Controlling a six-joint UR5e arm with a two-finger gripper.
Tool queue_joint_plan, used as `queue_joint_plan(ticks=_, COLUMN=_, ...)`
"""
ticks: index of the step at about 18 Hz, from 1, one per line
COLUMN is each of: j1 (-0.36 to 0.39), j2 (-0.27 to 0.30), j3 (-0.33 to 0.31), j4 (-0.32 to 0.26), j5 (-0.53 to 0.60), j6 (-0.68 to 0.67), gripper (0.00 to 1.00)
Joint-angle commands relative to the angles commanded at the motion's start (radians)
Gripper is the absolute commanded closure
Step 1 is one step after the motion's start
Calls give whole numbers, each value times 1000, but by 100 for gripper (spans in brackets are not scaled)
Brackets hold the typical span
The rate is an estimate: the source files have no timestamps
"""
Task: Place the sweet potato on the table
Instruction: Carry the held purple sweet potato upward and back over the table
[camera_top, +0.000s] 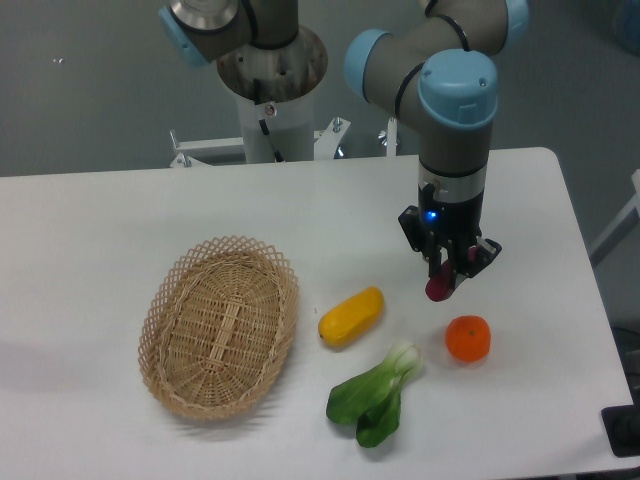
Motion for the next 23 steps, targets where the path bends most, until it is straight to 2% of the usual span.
queue_joint_plan(ticks=5, j1=2, j2=8, j3=-26, j4=0, j5=5, j6=3, gripper=84)
queue_joint_plan(ticks=10, j1=66, j2=78, j3=-141, j4=3, j5=6, j6=161, gripper=84)
queue_joint_plan(ticks=13, j1=107, j2=121, j3=-234, j4=15, j5=9, j6=276, gripper=83)
queue_joint_plan(ticks=17, j1=133, j2=133, j3=-313, j4=26, j5=14, j6=374, gripper=83)
queue_joint_plan(ticks=18, j1=130, j2=132, j3=-334, j4=46, j5=14, j6=383, gripper=83)
queue_joint_plan(ticks=21, j1=126, j2=115, j3=-393, j4=153, j5=14, j6=387, gripper=83)
queue_joint_plan(ticks=23, j1=126, j2=83, j3=-408, j4=178, j5=14, j6=387, gripper=83)
